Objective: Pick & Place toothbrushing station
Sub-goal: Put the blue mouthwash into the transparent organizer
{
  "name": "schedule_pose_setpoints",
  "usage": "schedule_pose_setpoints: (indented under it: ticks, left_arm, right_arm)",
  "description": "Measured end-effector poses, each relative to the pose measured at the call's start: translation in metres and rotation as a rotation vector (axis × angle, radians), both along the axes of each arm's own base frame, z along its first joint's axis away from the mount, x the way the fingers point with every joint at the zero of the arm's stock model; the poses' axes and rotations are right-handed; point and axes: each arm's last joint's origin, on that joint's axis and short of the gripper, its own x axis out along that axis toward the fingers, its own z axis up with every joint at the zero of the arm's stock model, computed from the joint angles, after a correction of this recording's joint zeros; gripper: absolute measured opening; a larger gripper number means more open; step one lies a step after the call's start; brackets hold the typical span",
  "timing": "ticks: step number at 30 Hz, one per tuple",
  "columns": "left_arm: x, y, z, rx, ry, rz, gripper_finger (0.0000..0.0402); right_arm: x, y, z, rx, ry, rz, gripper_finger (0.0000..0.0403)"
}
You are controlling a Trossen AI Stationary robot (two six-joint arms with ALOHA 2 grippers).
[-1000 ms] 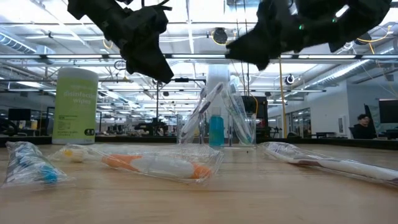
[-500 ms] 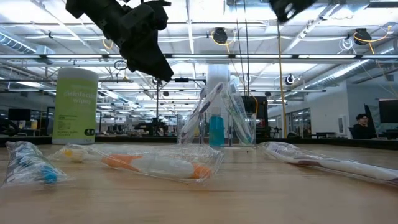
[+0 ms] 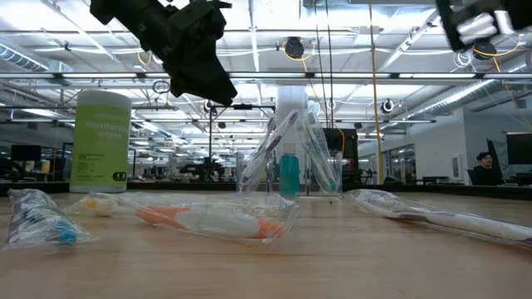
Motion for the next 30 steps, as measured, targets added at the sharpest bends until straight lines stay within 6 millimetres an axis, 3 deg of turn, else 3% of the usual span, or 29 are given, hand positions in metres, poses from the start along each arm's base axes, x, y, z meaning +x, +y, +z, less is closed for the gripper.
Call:
schedule_pose_setpoints:
  ticks: [3,11,17,24,30]
  left_arm:
    - [0.0,0.0,0.0,-0.007,-0.001,0.005,0.0145]
    - [0.0,0.0,0.0,-0.021,-0.004,0.016,0.0145]
    - [0.0,0.0,0.0,-0.02,-0.004,0.016,0.0145]
    - [0.0,0.0,0.0,-0.016,-0.003,0.013,0.0145]
    - [0.0,0.0,0.0,-0.013,-0.003,0.011,0.0145]
  right_arm:
    - [-0.012,-0.004,-0.014,0.077,-0.01,0.087,0.0169]
    - [-0.032,-0.02,-0.04,0.086,-0.093,0.045,0.0169]
    - [-0.026,-0.016,-0.041,0.112,-0.138,0.045,0.0169]
    - [-0.008,-0.001,-0.059,0.085,-0.081,0.087,0.0169]
    - [-0.004,0.003,-0.066,0.082,-0.06,0.121,0.0169]
